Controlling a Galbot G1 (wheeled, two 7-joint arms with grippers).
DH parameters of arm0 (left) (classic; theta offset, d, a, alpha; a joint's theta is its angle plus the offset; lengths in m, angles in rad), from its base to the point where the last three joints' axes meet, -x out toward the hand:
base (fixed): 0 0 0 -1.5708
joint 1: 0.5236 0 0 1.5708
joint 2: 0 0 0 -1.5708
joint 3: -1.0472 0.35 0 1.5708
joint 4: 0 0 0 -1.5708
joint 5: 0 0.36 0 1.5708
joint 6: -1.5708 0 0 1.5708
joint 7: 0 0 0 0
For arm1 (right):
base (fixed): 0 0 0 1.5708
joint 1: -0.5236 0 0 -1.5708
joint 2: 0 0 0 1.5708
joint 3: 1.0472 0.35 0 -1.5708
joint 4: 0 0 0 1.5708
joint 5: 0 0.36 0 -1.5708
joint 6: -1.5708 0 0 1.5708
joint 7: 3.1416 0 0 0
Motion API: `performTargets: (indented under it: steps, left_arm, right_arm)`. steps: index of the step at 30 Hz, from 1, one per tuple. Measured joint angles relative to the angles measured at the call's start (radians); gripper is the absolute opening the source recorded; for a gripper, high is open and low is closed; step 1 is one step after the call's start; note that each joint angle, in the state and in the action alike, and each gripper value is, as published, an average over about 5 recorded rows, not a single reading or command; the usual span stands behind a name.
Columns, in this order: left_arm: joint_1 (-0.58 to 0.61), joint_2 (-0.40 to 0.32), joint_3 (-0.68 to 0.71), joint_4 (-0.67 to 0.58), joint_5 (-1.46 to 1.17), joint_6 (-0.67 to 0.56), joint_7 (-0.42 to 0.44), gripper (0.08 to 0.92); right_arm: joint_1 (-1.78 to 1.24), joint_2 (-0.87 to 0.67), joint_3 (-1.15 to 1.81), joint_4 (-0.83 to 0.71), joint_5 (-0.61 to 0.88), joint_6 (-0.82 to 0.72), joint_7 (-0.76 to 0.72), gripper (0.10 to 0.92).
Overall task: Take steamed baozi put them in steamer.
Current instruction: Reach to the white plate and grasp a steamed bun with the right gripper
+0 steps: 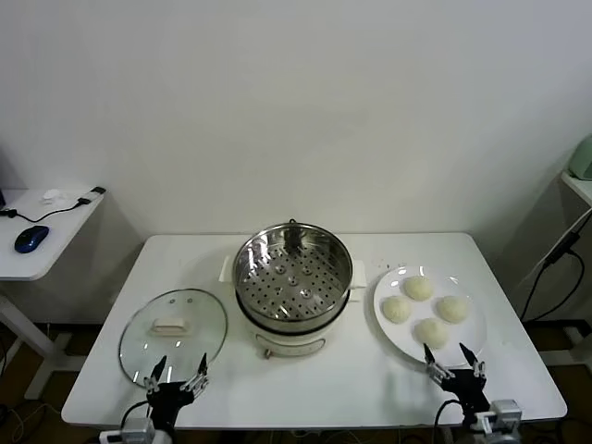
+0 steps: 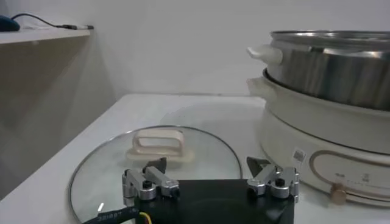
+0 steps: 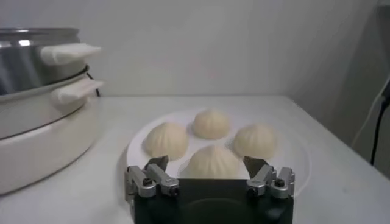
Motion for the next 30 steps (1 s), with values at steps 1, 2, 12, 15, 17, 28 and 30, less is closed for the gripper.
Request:
performTargets:
  steps: [1, 2, 12, 15, 17, 28, 30]
  left_arm:
    - [0.0, 0.001, 0.001, 0.0, 0.0, 0.0, 0.0, 0.823]
    - [0.0, 0.002, 0.001, 0.0, -0.001, 0.0, 0.0, 0.823]
    - [0.0, 0.021, 0.005, 0.002, -0.017, -0.01, 0.0, 0.823]
    - [-0.001, 0.025, 0.006, 0.008, -0.019, -0.014, 0.0, 0.823]
    - [-0.001, 0.027, 0.008, 0.013, -0.019, -0.017, 0.0, 0.823]
    - [-0.01, 0.033, 0.016, 0.039, -0.02, -0.03, 0.001, 0.823]
    - [-0.013, 0.033, 0.015, 0.044, -0.02, -0.032, 0.001, 0.823]
  right_arm:
    - [0.021, -0.01, -0.005, -0.009, -0.002, -0.008, -0.003, 0.823]
    - [0.042, -0.021, -0.012, -0.018, -0.004, -0.016, -0.008, 0.823]
    - [0.554, -0.319, -0.337, -0.246, -0.122, -0.097, -0.299, 0.823]
    - [0.734, -0.403, -0.502, -0.328, -0.178, -0.052, -0.466, 0.823]
    - [0.86, -0.445, -0.626, -0.386, -0.216, -0.003, -0.583, 0.823]
    - [1.493, -0.479, -1.336, -0.675, -0.313, 0.188, -1.047, 0.823]
    - [1.557, -0.458, -1.435, -0.717, -0.309, 0.191, -1.078, 0.823]
